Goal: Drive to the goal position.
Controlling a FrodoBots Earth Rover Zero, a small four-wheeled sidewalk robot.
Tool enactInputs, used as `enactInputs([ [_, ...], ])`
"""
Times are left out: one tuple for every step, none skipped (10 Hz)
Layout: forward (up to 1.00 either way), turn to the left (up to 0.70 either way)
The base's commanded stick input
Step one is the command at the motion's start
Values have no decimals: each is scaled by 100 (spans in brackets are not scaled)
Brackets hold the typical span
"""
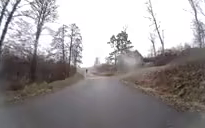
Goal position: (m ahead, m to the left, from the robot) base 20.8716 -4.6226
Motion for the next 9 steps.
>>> enactInputs([
  [70,0],
  [70,0],
  [70,0],
  [70,0],
  [70,0],
  [70,0],
  [70,0],
  [70,0],
  [70,0],
])
